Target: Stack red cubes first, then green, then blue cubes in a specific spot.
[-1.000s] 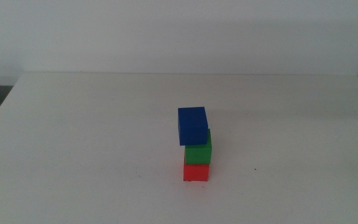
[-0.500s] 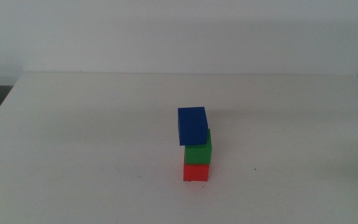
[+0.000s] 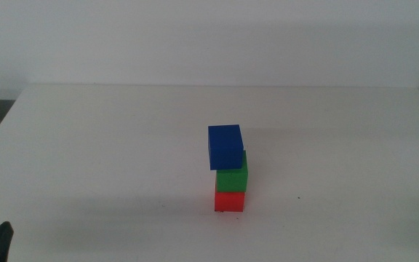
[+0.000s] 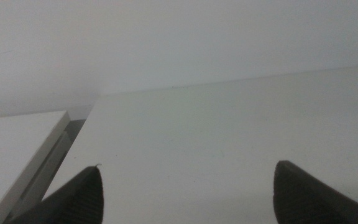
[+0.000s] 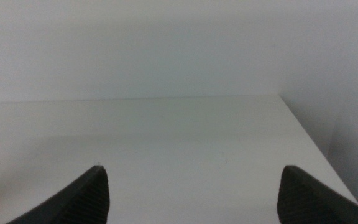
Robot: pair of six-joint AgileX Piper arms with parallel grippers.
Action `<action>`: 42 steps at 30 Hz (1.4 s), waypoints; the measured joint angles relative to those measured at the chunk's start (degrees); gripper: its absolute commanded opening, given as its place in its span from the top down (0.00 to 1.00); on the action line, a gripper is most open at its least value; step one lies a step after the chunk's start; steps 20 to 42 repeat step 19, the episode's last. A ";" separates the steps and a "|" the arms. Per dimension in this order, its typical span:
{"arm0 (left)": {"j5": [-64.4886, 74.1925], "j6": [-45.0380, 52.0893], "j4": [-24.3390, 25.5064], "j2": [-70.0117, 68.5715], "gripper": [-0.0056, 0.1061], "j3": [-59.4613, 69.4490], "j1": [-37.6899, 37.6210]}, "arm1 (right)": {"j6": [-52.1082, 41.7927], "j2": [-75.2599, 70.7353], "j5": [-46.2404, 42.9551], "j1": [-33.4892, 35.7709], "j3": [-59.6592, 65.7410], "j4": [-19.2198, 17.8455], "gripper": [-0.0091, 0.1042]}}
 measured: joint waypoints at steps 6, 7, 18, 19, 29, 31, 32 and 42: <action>0.00 0.00 0.00 0.00 0.11 0.23 0.00 | 0.00 0.00 -0.23 0.00 0.79 -0.77 0.10; 0.00 0.00 0.00 0.00 0.11 0.24 0.00 | 0.00 0.00 -0.23 0.00 0.79 -0.86 0.10; -0.12 0.00 0.00 -0.10 0.11 0.24 2.42 | 0.00 0.00 -0.23 0.00 0.79 -1.07 0.10; -0.12 0.00 0.00 -0.10 0.11 0.24 2.53 | 0.00 0.00 -0.23 0.00 0.79 -1.07 0.10; -0.12 0.00 0.00 -0.10 0.11 0.24 2.53 | 0.00 0.00 -0.23 0.00 0.79 -1.07 0.10; -0.12 0.00 0.00 -0.10 0.11 0.24 2.53 | 0.00 0.00 -0.23 0.00 0.79 -1.07 0.10; -0.12 0.00 0.00 -0.10 0.11 0.24 2.53 | 0.00 0.00 -0.23 0.00 0.79 -1.07 0.10; -0.12 0.00 0.00 -0.10 0.11 0.24 2.53 | 0.00 0.00 -0.23 0.00 0.79 -1.07 0.10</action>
